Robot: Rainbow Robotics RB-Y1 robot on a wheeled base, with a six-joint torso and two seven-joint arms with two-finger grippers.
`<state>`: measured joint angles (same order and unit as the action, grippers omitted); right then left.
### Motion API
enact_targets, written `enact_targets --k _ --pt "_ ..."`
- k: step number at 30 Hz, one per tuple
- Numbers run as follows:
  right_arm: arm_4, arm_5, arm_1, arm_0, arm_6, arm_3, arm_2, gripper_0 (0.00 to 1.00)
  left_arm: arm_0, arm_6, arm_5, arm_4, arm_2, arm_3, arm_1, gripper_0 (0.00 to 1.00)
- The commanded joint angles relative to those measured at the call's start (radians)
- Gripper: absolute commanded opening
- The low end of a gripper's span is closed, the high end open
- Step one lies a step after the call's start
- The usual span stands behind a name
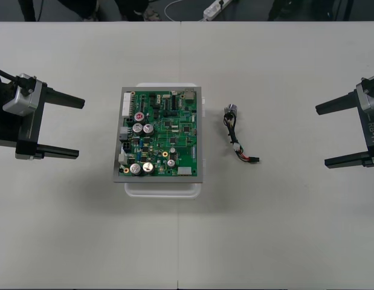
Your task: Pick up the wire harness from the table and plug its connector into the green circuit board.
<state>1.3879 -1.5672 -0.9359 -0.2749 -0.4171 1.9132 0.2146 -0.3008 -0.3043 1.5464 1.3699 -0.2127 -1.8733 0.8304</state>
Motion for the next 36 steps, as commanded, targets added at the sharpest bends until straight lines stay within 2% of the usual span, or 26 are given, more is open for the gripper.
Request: enact_targets --k 1,25,30,36 --pt "-0.007 -0.004 -0.047 -0.029 0.051 0.003 0.034 1.0 -0.031 -0.041 0.024 0.0 -0.001 -0.02 -0.008 0.91" --pt "-0.007 -0.004 -0.047 -0.029 0.051 0.003 0.034 1.0 -0.009 -0.058 0.024 0.003 0.012 -0.01 -0.017 0.91" --pt "-0.036 -0.004 -0.04 -0.047 0.044 -0.002 -0.014 1.0 -0.009 -0.067 0.024 -0.002 0.012 -0.01 -0.011 0.91" --pt "-0.036 -0.004 -0.04 -0.049 0.044 -0.002 -0.014 1.0 -0.017 -0.073 0.024 -0.008 0.012 -0.01 -0.007 0.91"
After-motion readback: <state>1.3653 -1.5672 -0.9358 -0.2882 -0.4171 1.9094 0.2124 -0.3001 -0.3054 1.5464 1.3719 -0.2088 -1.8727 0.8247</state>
